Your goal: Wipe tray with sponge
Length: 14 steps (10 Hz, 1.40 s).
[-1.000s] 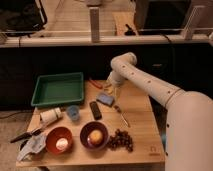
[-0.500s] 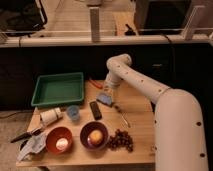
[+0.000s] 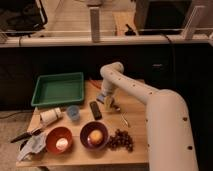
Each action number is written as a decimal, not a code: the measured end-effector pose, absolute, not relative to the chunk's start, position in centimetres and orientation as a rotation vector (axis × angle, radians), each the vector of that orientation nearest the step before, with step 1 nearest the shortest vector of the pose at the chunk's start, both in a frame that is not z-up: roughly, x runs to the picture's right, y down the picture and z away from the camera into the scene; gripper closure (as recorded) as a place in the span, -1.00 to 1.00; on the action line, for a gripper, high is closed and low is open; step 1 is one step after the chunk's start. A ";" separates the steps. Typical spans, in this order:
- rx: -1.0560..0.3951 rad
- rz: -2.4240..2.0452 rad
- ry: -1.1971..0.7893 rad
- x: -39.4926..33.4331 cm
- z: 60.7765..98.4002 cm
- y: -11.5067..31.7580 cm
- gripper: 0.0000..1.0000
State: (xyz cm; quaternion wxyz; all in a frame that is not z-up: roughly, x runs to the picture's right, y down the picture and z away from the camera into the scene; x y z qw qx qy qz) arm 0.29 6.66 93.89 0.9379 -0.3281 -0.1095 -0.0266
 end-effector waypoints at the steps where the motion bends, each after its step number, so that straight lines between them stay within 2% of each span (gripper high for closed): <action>1: -0.657 -0.044 -0.230 0.2 94.0 6.7 -0.60; 8: -0.569 0.013 -0.212 0.8 93.9 5.3 -0.60; 14: -0.604 0.147 -0.213 1.4 95.7 6.4 -0.60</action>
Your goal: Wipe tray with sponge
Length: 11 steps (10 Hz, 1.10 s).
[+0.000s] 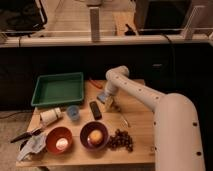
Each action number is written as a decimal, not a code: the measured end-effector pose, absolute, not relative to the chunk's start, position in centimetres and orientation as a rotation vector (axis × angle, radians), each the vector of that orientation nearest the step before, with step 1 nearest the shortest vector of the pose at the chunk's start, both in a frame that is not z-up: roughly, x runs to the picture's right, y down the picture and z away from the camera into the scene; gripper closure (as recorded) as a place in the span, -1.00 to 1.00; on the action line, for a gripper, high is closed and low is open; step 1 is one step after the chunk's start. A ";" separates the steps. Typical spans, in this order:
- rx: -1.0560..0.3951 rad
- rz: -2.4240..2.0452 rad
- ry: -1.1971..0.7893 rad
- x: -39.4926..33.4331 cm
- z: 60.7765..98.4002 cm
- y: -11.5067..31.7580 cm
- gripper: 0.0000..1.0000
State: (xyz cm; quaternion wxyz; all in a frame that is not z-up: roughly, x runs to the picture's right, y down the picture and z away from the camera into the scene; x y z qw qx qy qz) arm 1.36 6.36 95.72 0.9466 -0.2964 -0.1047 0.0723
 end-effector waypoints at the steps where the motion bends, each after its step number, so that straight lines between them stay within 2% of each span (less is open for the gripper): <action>1: -0.612 0.167 -0.214 1.4 96.2 6.7 -0.55; 8: -0.622 0.198 -0.221 1.1 96.7 7.0 0.85; 9: -0.624 0.196 -0.220 1.1 96.5 7.0 0.97; 11: -0.622 0.193 -0.217 1.2 96.5 6.9 1.00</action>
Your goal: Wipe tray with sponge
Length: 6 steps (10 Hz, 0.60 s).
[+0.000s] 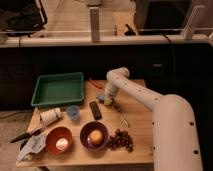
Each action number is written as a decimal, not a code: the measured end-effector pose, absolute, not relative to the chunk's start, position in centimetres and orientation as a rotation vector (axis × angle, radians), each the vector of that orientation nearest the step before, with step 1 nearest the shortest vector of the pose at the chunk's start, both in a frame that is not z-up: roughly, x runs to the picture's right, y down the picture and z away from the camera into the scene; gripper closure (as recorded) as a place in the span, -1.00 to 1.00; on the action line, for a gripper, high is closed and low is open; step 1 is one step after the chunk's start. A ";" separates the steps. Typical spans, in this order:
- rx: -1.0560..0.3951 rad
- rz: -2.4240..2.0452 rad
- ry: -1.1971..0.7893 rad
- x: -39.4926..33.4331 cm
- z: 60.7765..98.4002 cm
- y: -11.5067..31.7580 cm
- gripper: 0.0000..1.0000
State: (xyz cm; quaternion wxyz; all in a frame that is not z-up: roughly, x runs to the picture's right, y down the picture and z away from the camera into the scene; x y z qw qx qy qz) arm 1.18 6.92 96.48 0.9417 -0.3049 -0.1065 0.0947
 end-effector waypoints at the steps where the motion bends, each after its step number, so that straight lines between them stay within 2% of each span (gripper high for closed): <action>1: -0.623 0.192 -0.218 1.2 96.4 6.9 1.00; 3: -0.613 0.100 -0.224 0.3 95.5 5.9 1.00; 6: -0.559 -0.149 -0.261 -3.9 92.0 1.0 1.00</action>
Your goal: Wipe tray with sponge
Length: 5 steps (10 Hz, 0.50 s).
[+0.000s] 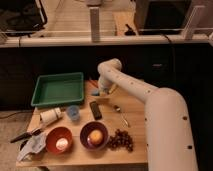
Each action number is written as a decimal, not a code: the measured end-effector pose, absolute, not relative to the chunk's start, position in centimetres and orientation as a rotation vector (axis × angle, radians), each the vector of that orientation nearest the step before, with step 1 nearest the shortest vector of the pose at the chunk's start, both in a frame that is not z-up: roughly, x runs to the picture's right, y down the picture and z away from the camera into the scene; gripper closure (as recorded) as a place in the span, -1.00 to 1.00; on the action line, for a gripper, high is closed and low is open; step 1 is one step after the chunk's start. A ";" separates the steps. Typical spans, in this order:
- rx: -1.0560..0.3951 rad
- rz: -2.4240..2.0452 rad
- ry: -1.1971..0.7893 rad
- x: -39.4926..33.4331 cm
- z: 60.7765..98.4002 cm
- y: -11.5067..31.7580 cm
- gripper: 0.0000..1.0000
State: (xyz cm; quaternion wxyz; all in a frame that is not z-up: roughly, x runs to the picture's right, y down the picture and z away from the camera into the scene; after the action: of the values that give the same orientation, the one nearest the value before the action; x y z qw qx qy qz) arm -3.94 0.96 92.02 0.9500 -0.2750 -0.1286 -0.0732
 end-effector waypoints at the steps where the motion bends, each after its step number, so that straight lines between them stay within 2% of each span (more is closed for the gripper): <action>1: -0.531 -0.238 -0.274 -5.8 90.2 -1.4 1.00; 5: -0.430 -0.499 -0.356 -13.8 86.1 -7.2 1.00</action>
State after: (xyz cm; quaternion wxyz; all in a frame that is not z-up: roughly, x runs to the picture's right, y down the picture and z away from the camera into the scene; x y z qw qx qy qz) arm -13.77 -7.24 86.13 0.9308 -0.2102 -0.1738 -0.2435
